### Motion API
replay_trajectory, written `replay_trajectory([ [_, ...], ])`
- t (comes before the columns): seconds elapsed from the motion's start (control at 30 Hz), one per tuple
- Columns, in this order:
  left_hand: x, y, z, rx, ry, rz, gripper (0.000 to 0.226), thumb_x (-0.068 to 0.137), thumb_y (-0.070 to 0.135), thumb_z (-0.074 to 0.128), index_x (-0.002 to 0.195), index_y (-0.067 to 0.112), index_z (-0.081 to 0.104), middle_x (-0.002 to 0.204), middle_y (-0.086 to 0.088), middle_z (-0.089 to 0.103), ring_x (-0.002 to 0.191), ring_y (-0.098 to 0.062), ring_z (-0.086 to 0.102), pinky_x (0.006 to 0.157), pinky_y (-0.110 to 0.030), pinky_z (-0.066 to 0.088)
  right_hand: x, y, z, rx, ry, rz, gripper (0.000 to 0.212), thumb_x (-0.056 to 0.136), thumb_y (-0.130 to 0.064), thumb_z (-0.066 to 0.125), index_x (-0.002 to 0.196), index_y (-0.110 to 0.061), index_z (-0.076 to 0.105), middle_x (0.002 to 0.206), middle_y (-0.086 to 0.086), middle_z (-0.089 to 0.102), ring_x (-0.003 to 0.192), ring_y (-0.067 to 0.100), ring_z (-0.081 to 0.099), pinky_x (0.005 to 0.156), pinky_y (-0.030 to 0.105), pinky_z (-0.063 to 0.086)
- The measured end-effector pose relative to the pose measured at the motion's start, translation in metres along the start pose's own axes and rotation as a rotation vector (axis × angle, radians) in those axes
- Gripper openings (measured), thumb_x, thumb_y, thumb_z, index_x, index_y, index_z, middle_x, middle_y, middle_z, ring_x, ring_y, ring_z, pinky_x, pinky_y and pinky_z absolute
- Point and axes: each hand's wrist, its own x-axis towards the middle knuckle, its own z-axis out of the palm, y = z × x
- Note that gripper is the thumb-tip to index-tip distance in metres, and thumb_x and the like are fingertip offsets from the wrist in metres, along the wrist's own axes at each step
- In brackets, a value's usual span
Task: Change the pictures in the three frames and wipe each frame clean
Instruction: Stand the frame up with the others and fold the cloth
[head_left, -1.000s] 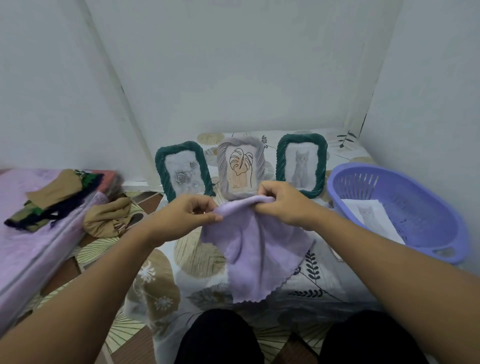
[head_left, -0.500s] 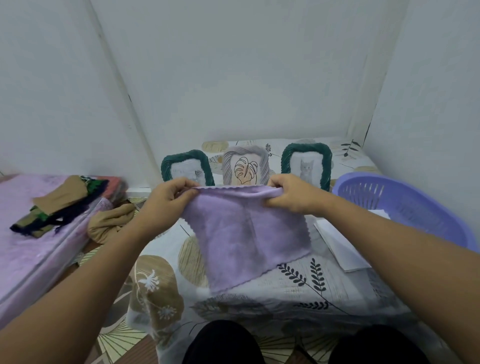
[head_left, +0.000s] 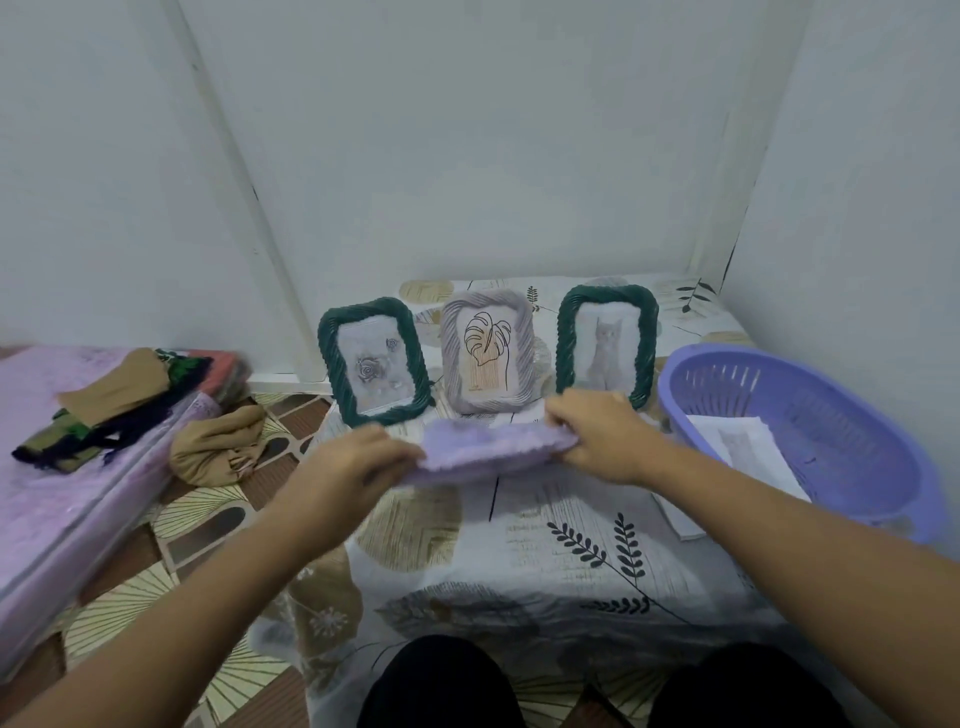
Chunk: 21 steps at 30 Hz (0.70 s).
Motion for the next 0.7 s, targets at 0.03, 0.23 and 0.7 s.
replay_trajectory([
  [0.03,-0.011,0.0,0.011,-0.02,-0.066,-0.009,0.033,0.1,0.048,0.05,0.111,0.032,0.076,0.092,0.017,0.063,0.079,0.0,0.06,0.071,-0.025,0.054,-0.009,0.003,0.01,0.013,-0.109,0.003,0.027,0.086,-0.032,0.063,0.075,-0.029,0.038,0.078,-0.013,0.045,0.077,0.019,0.048,0.075,0.038,0.044],
  [0.23,-0.037,0.001,0.036,-0.15,-0.141,-0.095,0.018,0.097,0.04,0.065,0.104,0.031,0.079,0.088,0.037,0.057,0.085,0.016,0.058,0.075,-0.002,0.04,-0.038,0.005,0.011,0.445,-0.494,0.158,0.042,0.072,-0.044,0.09,0.087,-0.021,0.058,0.078,-0.011,0.058,0.067,0.006,0.052,0.067,0.029,0.04],
  [0.7,-0.001,-0.031,0.025,-0.765,-0.177,-0.675,0.011,0.09,0.019,0.077,0.099,0.012,0.078,0.087,0.0,0.077,0.078,-0.014,0.067,0.071,-0.025,0.053,-0.036,0.015,0.01,0.989,-0.112,0.559,0.029,0.102,-0.022,0.062,0.076,-0.009,0.067,0.067,0.006,0.062,0.057,0.015,0.057,0.059,0.025,0.052],
])
